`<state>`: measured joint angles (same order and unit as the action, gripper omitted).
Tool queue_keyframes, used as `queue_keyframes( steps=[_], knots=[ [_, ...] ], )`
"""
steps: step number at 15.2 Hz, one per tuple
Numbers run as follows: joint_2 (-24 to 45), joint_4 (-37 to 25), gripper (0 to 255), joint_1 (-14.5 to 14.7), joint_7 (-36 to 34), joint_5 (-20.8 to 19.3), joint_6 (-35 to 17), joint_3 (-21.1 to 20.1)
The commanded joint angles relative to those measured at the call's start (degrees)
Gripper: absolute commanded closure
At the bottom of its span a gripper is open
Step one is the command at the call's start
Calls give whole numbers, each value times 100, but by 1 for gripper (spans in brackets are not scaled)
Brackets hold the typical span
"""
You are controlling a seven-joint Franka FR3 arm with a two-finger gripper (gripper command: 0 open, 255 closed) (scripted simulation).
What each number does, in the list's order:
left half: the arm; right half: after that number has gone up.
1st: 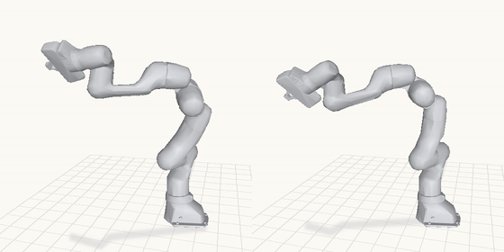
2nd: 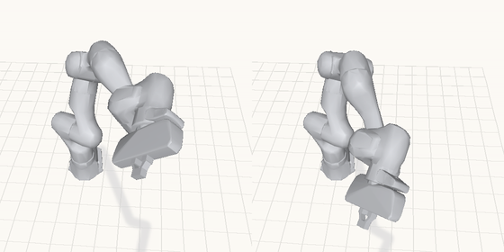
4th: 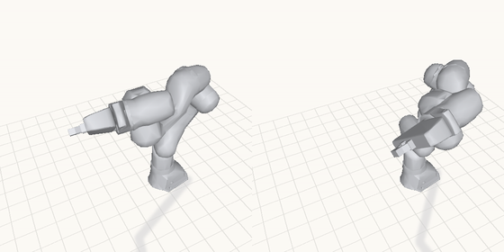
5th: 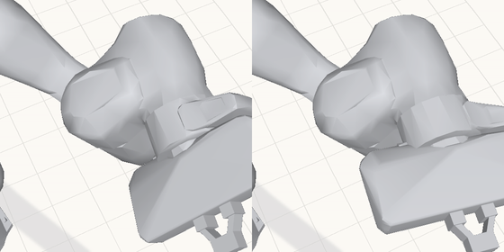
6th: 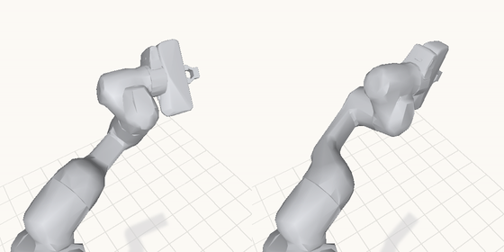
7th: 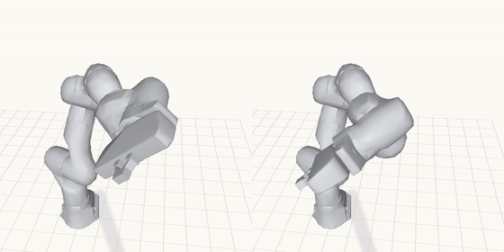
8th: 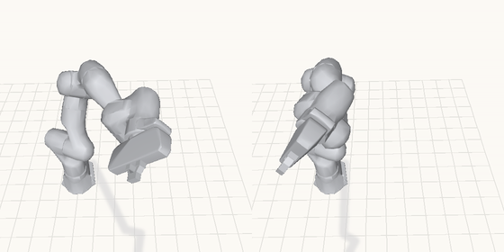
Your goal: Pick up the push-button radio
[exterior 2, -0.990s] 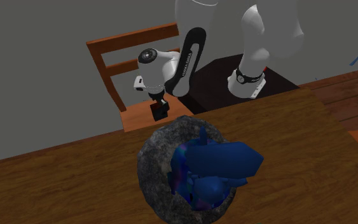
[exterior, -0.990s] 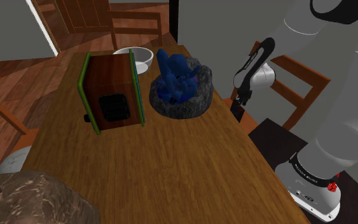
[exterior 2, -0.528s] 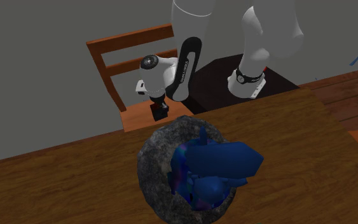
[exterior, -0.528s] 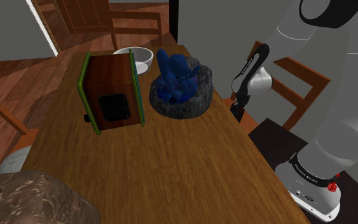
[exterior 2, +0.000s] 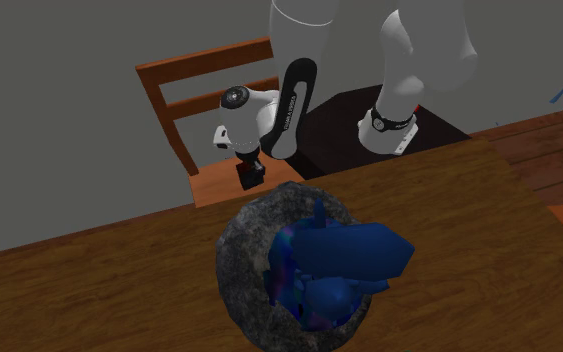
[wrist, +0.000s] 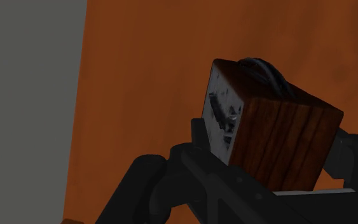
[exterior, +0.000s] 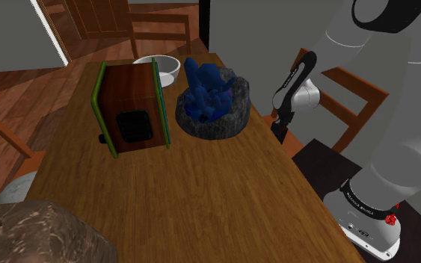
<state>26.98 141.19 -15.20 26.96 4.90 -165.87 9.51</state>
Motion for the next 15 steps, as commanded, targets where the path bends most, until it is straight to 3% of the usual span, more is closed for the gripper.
queue_keyframes(
  steps=[1,15],
  knots=[
    [20,-17,255,4,-1,-1,8,-6],
    [-1239,266,255,334,-264,-425,980,419]
  ],
)
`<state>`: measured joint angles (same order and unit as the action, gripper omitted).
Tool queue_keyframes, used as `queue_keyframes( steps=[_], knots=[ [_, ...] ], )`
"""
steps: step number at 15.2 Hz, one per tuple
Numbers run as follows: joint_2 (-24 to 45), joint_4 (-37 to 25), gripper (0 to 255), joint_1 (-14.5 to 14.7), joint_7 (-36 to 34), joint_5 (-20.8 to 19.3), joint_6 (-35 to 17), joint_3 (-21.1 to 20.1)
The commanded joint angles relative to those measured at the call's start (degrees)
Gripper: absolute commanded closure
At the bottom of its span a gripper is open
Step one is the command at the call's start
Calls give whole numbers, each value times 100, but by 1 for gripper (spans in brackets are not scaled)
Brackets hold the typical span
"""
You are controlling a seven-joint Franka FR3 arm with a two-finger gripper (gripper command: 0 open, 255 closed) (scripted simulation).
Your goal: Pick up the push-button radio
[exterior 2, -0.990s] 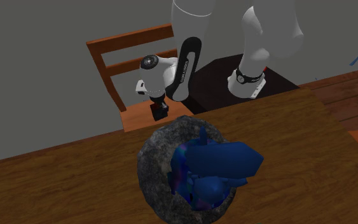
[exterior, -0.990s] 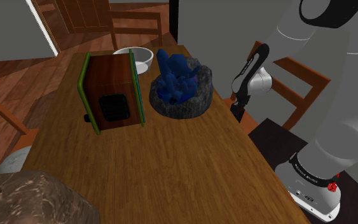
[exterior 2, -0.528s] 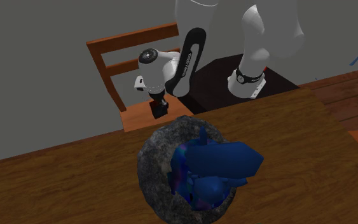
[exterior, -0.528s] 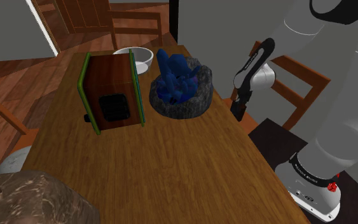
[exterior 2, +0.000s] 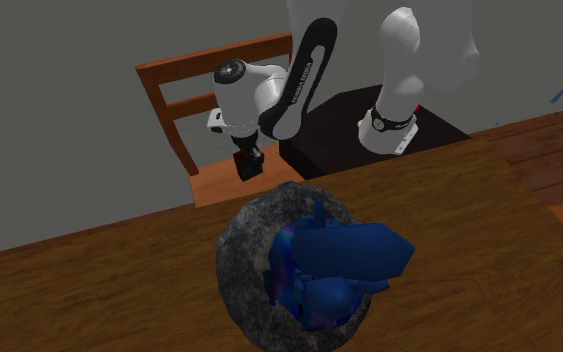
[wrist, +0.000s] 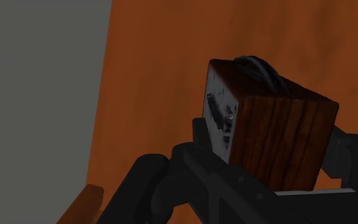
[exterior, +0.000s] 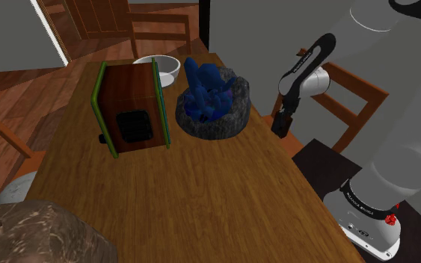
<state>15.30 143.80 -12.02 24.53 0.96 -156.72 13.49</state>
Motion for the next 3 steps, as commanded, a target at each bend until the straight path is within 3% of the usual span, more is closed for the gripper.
queue_keyframes(
  steps=[1,3],
  knots=[
    [-158,15,255,33,-45,-68,141,44],
    [-172,16,255,34,-49,-75,152,47]
  ],
)
